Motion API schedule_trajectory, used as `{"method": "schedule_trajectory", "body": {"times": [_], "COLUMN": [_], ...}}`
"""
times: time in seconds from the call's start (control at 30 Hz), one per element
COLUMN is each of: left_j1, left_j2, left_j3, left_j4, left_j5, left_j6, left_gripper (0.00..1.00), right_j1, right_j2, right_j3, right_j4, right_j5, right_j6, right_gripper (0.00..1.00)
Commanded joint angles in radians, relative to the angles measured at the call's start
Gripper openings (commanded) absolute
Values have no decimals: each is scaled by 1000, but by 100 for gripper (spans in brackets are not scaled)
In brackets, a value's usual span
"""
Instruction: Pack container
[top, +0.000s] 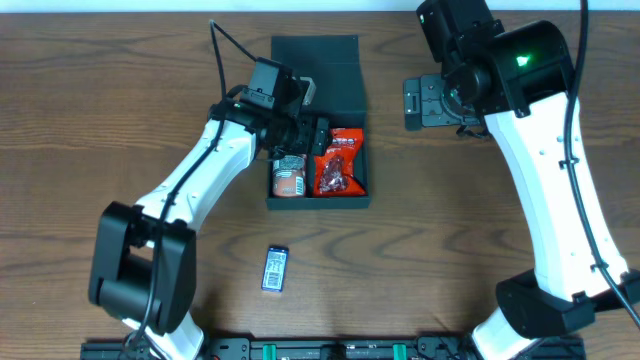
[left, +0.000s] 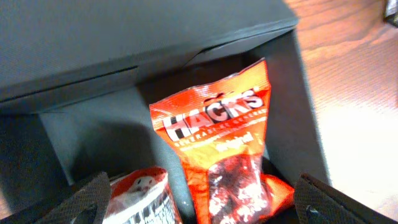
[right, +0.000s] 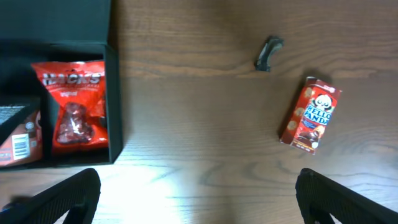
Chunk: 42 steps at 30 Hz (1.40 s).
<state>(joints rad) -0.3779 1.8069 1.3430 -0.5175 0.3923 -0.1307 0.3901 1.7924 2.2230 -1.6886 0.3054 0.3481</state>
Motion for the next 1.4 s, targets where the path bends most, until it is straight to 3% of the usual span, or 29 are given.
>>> {"method": "schedule_trajectory", "body": {"times": [0.0, 0.23, 0.4, 0.6, 0.93, 1.17, 1.37], "left_j1": [2, 2, 2, 3, 3, 4, 5], "left_j2": [-84, -352, -533, -709, -941, -928, -886], "left_j3": [-3, -3, -3, -32, -417, -652, -738], "left_j4": [-17, -233, -438, -578, -462, -318, -160], "left_j5": [-24, -280, -372, -491, -508, -667, -682], "left_j6": [-9, -11, -14, -86, -265, -476, -479], "left_gripper": [95, 95, 95, 95, 95, 95, 95], "right_j1": [-8, -8, -7, -7, -5, -5, -5], "right_j2": [-1, -1, -1, -16, -235, -413, -425], "right_j3": [-1, -2, -2, -26, -332, -625, -766], "right_j4": [-3, -10, -10, -10, 78, 233, 317], "right_j5": [53, 58, 57, 57, 58, 57, 57], "right_j6": [14, 14, 9, -15, -1, -1, 15], "right_gripper": [99, 99, 99, 99, 99, 99, 99]}}
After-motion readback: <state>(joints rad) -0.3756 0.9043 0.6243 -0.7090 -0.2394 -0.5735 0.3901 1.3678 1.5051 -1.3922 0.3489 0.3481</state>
